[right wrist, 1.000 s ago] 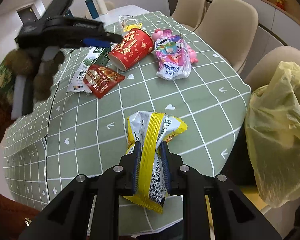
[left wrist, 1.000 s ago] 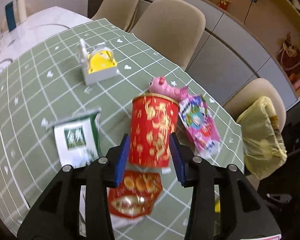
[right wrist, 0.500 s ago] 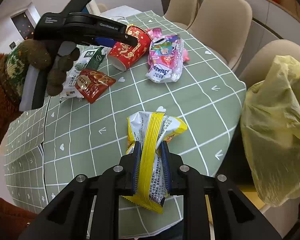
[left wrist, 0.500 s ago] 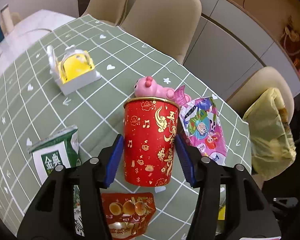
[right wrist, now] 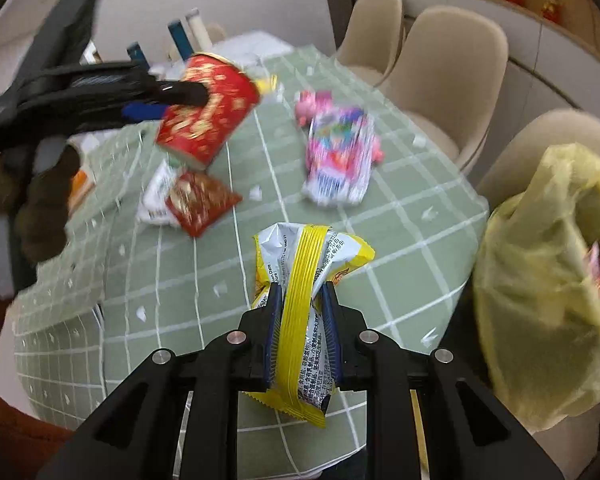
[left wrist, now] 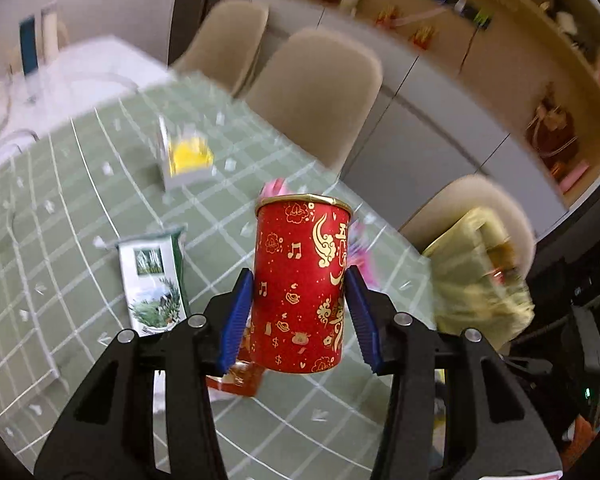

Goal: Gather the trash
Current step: 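Carry the red cup and yellow-white wrapper over the yellow trash bag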

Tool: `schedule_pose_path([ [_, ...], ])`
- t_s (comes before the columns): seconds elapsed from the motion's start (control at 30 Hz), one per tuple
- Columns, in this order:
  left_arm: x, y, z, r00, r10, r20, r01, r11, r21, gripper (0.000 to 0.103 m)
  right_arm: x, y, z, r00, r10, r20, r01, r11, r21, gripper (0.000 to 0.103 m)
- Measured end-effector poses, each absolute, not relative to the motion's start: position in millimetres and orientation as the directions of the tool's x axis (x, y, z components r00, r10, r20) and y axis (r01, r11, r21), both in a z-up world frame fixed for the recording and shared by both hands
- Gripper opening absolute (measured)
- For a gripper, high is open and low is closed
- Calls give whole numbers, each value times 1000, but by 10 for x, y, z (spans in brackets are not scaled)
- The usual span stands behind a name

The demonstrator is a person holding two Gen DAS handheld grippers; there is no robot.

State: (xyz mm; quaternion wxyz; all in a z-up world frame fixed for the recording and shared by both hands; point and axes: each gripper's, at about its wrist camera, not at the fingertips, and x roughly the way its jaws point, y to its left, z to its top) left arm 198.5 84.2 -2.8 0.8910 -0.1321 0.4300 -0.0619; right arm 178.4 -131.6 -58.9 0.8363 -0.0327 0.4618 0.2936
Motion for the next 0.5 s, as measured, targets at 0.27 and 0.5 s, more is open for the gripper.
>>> schedule_pose_path([
  [0.27, 1548, 452, 800, 765, -222, -604, 76, 963, -258, 45, 1758, -1758, 355, 617, 459, -640, -509, 852, 121, 20],
  [0.5, 1635, -27, 1126, 772, -355, -527, 226, 929, -294, 45, 1653, -2348, 816, 754, 336, -564, -391, 920, 26, 20],
])
